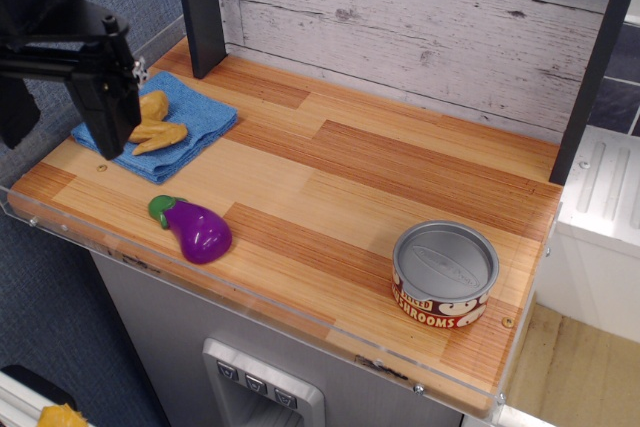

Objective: Put the chicken behind the left side of can

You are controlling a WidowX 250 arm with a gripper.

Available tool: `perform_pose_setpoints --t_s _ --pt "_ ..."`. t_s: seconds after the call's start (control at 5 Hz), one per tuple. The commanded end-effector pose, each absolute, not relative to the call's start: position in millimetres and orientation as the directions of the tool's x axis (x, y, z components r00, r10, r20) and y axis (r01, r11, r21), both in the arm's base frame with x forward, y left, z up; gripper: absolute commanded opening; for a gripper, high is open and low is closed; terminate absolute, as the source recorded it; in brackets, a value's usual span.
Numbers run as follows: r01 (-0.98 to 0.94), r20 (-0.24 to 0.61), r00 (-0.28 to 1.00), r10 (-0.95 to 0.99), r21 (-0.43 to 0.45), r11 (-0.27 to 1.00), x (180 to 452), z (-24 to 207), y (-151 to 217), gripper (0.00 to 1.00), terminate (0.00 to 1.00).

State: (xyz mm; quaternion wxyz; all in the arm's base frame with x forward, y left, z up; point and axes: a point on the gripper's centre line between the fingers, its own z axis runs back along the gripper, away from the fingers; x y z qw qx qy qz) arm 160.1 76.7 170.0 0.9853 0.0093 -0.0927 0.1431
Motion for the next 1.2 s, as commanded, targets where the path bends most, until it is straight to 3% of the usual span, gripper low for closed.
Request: perform_pose_setpoints --t_s 0.0,0.4,0.8,1.0 --pt "-0.284 0.185 0.942 0.280 -0.008 0.959 160 170 77 1.00 0.00" --pt "-0.429 0.147 0.895 0.422 0.019 0.903 200 160 125 1.00 0.00" --pt "-0.505 0.171 0.858 0.484 0.108 0.857 245 142 171 1.00 0.00" --pt "-0.483 0.204 0.865 0.459 0.085 0.871 264 132 190 1.00 0.00"
